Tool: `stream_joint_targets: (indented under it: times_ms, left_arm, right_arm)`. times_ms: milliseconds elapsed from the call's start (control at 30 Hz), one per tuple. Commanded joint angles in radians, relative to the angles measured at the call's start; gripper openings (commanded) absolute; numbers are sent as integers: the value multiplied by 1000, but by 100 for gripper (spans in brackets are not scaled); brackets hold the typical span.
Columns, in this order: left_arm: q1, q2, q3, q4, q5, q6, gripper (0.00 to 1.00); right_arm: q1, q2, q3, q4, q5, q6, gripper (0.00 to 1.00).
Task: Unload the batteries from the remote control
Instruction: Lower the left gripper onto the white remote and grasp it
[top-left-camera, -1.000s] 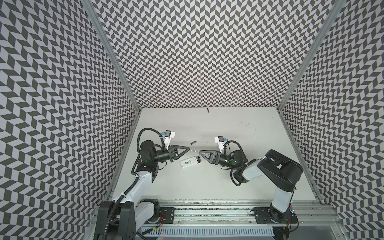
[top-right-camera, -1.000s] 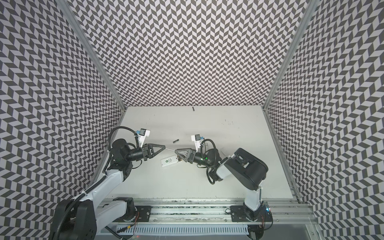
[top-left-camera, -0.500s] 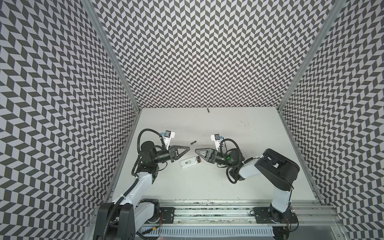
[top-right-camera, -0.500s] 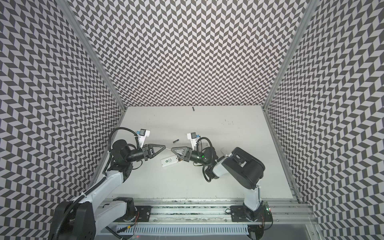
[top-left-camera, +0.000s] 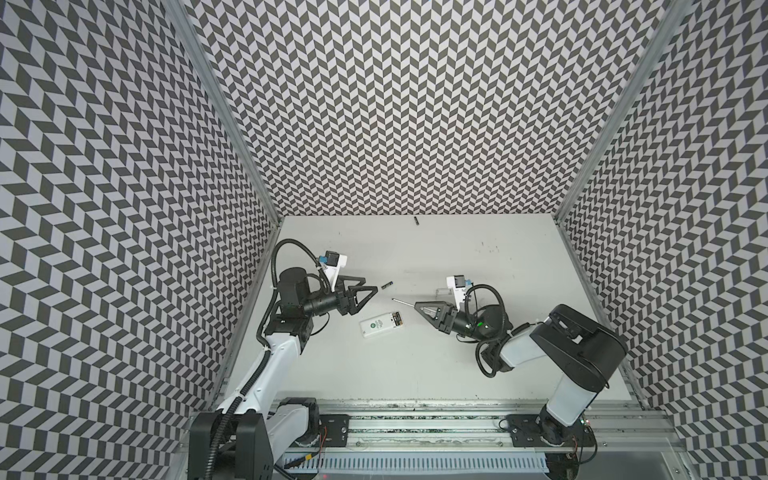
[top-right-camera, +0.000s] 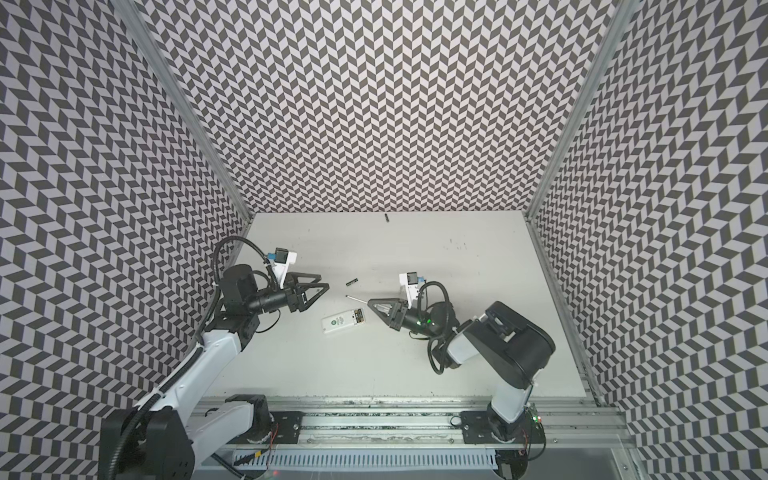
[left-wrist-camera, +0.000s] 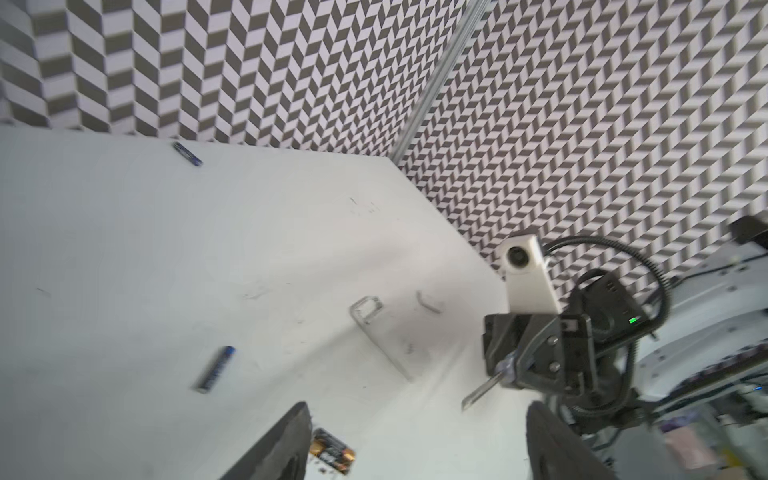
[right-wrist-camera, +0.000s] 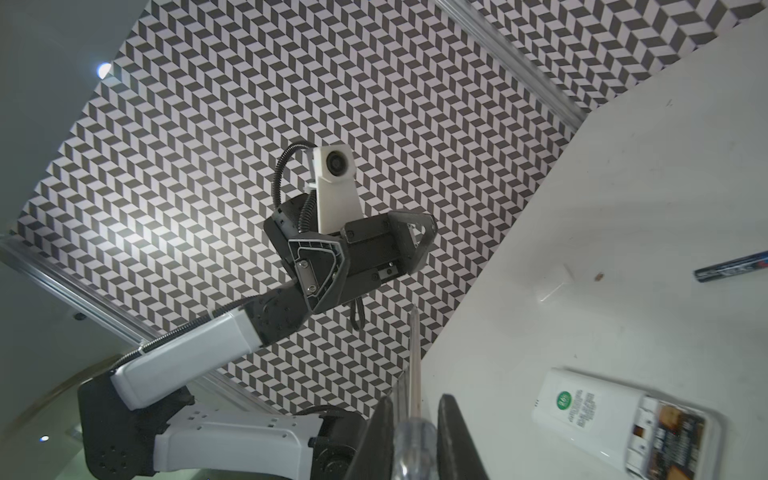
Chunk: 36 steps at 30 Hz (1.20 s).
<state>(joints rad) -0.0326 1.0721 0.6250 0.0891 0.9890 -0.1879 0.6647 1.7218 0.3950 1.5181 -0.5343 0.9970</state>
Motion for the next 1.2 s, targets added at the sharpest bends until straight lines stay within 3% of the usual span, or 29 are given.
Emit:
stream_joint_targets:
  times_ms: [0,100,233,333,433,600,1167]
  left_arm:
    - [-7,22,61,-249,-159,275,88]
    - [-59,38,81,-326,-280,430,97]
    - [-104,89,124,-437,-352,613,99]
    - [-141,123,126,-443,-457,675,99]
    - [-175,156,119,-458,-516,727,99]
    - [-228,216,114,-473,-555,812,93]
    - [-296,466,161,-522,-603,851,85]
  right_arm:
    - [-50,-68,-49,333,-25,-80,0]
    - [-85,-158,-77,175,-47,-215,0]
    - [-92,-346,-28,-272,-32,-471,0]
    - [-90,-463,64,-672,13,-707,0]
    - [-89,-524,128,-890,75,-854,0]
    - [-89,-614,151,-1042,148,-1004,1]
    - [20,-676,130,-1175,258,-1214,1]
